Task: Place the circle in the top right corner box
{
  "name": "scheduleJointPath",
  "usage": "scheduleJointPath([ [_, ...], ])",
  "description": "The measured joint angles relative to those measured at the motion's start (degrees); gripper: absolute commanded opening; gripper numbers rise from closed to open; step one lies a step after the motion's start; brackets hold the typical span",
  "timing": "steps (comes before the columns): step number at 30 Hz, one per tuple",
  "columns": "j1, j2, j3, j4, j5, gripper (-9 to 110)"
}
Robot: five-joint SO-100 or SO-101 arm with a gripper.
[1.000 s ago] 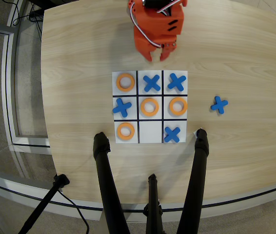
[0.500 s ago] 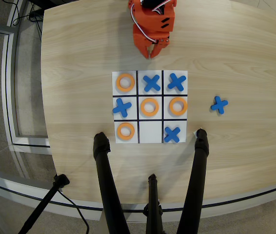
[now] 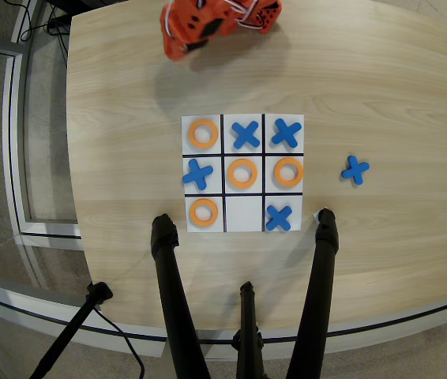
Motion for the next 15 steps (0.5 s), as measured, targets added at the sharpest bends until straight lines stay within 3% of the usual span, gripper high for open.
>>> scheduleJointPath([
  [3, 12.7, 0.0, 0.0, 0.0, 0.0, 0],
  [8, 22.1, 0.0, 0.0, 0.0, 0.0, 0],
  [15, 23.3, 0.0, 0.1, 0.0, 0.0, 0],
])
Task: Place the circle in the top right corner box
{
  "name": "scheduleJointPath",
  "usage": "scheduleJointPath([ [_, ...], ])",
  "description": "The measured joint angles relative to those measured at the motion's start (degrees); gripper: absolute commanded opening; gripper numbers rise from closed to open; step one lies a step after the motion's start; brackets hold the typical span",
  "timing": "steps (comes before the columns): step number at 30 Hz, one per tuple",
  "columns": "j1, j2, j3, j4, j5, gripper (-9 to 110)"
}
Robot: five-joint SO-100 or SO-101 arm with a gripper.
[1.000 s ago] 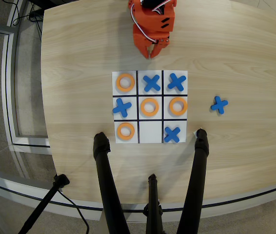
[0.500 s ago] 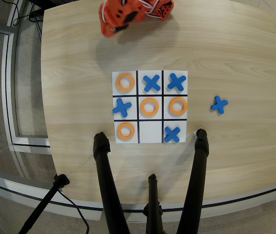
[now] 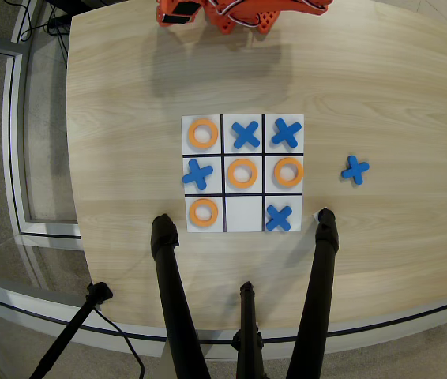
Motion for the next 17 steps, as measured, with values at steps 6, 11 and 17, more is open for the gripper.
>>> scheduleJointPath([
  [6, 0.3, 0.0, 0.0, 0.0, 0.0, 0],
  [11, 0.3, 0.0, 0.0, 0.0, 0.0, 0],
  [17, 0.3, 0.0, 0.0, 0.0, 0.0, 0],
])
